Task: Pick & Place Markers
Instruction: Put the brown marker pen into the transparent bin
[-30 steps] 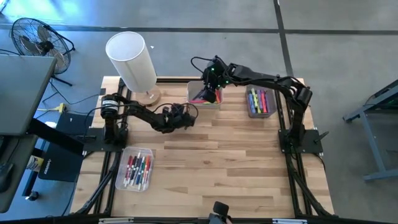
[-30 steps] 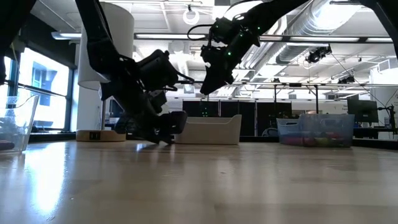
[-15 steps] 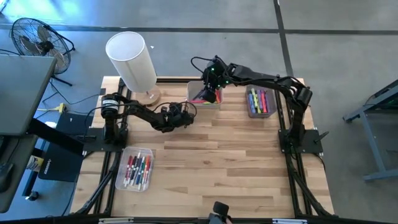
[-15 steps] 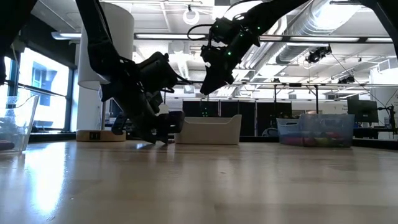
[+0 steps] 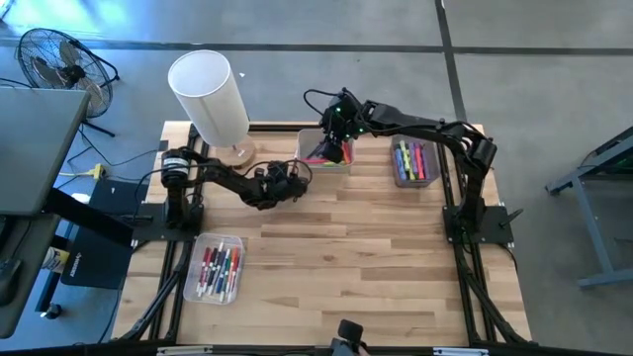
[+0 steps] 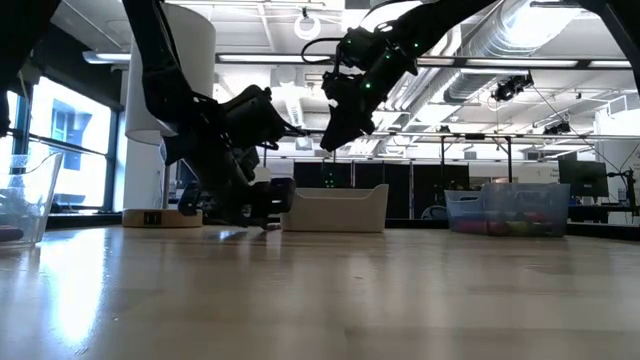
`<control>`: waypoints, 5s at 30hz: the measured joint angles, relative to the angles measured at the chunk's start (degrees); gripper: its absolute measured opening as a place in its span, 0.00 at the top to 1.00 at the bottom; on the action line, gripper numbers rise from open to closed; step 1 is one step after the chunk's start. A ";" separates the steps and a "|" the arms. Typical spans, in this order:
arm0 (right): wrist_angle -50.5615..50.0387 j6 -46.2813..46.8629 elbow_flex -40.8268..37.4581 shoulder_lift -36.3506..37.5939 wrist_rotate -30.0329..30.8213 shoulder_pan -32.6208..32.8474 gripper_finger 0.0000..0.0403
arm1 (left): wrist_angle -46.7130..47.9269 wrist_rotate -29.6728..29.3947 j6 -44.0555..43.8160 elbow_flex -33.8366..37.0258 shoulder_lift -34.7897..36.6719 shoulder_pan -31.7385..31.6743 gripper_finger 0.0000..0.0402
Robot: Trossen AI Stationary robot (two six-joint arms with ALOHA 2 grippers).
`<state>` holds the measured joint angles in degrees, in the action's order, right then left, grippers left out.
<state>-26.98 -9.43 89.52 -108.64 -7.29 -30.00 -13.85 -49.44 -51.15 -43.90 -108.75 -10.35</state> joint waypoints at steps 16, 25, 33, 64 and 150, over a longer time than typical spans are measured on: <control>0.81 -0.04 0.00 0.00 -0.02 0.00 0.58 | -2.96 6.62 7.09 -0.07 0.02 -4.39 0.63; 0.46 -0.04 0.00 0.00 -0.20 0.00 0.58 | -2.07 9.25 7.43 -0.13 0.25 -5.81 0.94; 0.63 0.26 0.00 0.00 -0.22 0.00 0.58 | 3.18 14.99 4.44 -0.39 1.18 -5.97 0.91; -4.43 5.35 0.00 -0.02 -0.22 0.02 0.58 | 35.02 38.22 -17.97 -0.04 17.29 12.29 0.79; -11.48 34.43 -0.02 13.84 16.31 27.66 0.66 | 84.17 41.08 -68.89 -17.31 29.54 60.68 0.92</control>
<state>-38.46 25.00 89.49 -94.80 9.02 -2.34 70.33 -8.36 -120.04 -61.21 -79.21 50.33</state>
